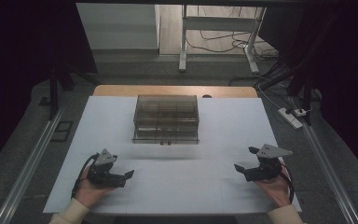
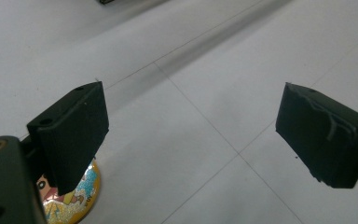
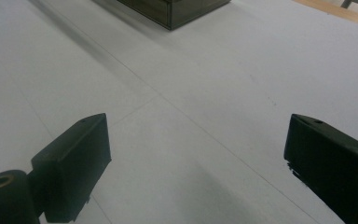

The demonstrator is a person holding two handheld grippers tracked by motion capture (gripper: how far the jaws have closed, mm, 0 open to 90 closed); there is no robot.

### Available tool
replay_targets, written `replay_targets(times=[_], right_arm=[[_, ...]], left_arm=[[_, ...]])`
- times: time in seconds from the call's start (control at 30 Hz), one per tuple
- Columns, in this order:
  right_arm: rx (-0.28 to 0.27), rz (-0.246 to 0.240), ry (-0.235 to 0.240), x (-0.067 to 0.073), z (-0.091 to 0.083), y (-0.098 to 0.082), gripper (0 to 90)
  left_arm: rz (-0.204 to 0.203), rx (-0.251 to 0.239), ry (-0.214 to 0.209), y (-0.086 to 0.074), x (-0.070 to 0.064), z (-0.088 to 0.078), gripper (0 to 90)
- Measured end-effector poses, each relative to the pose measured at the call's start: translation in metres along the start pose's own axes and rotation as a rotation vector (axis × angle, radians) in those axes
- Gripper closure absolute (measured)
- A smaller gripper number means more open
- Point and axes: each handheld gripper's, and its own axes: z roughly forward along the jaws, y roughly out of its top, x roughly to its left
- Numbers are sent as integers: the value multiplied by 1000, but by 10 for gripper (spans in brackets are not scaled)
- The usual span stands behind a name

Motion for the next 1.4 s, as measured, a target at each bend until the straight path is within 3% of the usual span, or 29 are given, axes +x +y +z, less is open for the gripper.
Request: replay_targets(times=[1.4], right_arm=[[16, -2, 11, 1, 3, -2, 82]], left_arm=[[10, -24, -8, 7, 3, -8, 101]])
